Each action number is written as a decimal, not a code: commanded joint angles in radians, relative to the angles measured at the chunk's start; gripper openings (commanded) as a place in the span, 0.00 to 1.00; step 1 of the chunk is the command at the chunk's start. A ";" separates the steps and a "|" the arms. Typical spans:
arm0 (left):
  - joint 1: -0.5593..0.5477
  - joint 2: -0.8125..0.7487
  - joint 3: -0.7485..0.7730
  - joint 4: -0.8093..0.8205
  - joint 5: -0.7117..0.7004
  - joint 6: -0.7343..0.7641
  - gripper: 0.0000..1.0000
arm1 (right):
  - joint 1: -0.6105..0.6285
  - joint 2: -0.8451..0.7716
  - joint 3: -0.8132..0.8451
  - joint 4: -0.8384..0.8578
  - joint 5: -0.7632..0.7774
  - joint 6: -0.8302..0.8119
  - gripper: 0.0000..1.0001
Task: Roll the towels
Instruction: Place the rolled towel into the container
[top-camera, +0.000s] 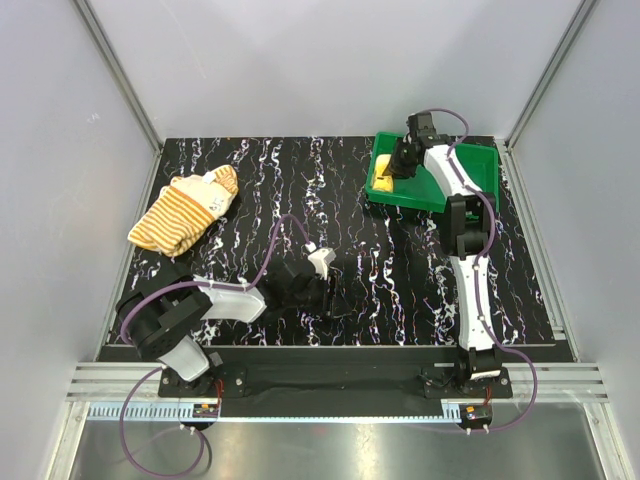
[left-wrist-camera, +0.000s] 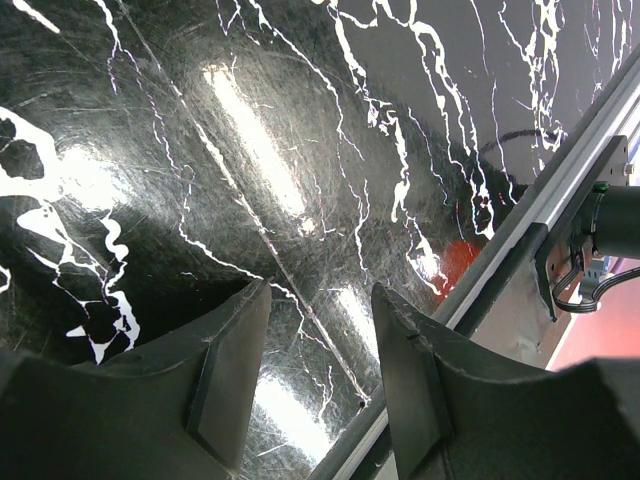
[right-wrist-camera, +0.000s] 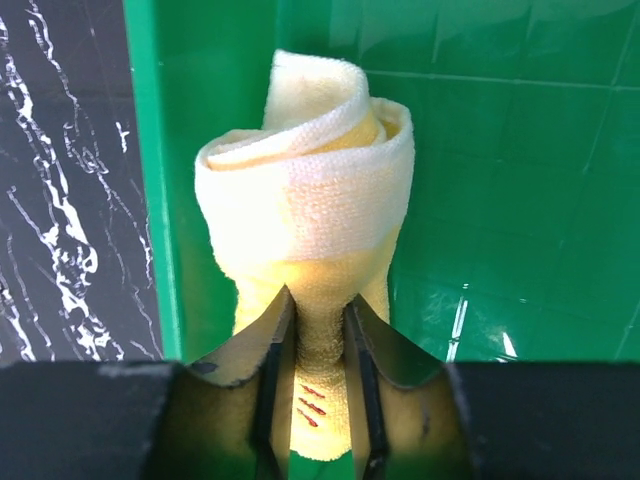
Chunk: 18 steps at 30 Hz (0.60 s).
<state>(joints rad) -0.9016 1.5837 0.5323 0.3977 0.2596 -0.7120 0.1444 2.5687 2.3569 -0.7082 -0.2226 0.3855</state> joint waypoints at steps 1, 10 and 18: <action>0.003 0.056 -0.025 -0.168 -0.034 0.036 0.52 | 0.050 0.059 0.034 -0.056 0.066 -0.028 0.30; 0.003 0.055 -0.026 -0.171 -0.039 0.036 0.52 | 0.060 0.005 0.041 -0.126 0.155 -0.069 0.58; 0.003 0.061 -0.022 -0.178 -0.046 0.036 0.52 | 0.060 -0.088 0.010 -0.151 0.175 -0.088 0.67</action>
<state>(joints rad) -0.9016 1.5860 0.5373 0.3916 0.2596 -0.7120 0.1867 2.5603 2.3798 -0.7853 -0.0872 0.3305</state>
